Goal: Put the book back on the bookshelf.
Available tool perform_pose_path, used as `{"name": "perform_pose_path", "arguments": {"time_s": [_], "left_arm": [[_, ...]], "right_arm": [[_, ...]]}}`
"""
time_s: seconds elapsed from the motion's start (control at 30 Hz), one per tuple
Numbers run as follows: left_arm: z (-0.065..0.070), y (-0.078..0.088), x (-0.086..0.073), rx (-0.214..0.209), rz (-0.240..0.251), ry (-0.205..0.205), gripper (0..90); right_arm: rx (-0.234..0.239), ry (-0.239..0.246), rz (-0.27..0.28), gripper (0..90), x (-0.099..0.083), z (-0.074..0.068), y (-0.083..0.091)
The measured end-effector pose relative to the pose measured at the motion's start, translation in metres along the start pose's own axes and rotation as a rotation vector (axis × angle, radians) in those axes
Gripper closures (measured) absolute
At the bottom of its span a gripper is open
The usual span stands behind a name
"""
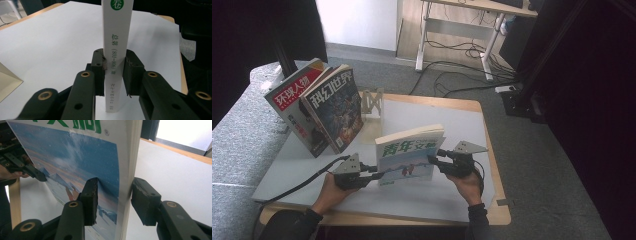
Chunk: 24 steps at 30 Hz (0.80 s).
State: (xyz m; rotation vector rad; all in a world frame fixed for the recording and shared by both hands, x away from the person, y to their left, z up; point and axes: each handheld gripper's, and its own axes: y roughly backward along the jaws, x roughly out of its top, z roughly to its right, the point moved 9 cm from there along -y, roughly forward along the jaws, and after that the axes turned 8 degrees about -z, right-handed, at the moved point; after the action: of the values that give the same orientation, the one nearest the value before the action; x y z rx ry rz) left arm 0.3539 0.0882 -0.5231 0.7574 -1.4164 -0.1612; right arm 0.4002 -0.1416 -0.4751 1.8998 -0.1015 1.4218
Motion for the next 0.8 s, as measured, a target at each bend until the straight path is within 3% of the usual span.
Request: {"name": "perform_pose_path", "arguments": {"time_s": [0.2, 0.37, 0.5, 0.6, 0.8], "left_arm": [[0.003, 0.0, 0.007, 0.021, -0.025, -0.027, 69.2], [0.0, 0.005, 0.018, -0.025, 0.022, 0.02, 67.5], [0.002, 0.006, 0.032, 0.005, -0.026, -0.021, 63.8], [0.002, 0.007, 0.044, 0.009, -0.035, -0.03, 61.8], [0.0, 0.016, 0.07, -0.041, 0.028, -0.01, 58.6]], "right_arm": [[-0.001, -0.001, 0.014, 56.9, -0.002, -0.001, 0.001], [-0.004, 0.001, 0.016, 57.2, -0.002, -0.002, 0.002], [-0.01, 0.007, 0.011, 57.3, -0.002, -0.002, 0.002], [-0.012, 0.008, 0.011, 57.3, -0.002, -0.002, 0.002], [-0.014, 0.01, 0.011, 57.3, -0.002, -0.003, 0.002]]}}
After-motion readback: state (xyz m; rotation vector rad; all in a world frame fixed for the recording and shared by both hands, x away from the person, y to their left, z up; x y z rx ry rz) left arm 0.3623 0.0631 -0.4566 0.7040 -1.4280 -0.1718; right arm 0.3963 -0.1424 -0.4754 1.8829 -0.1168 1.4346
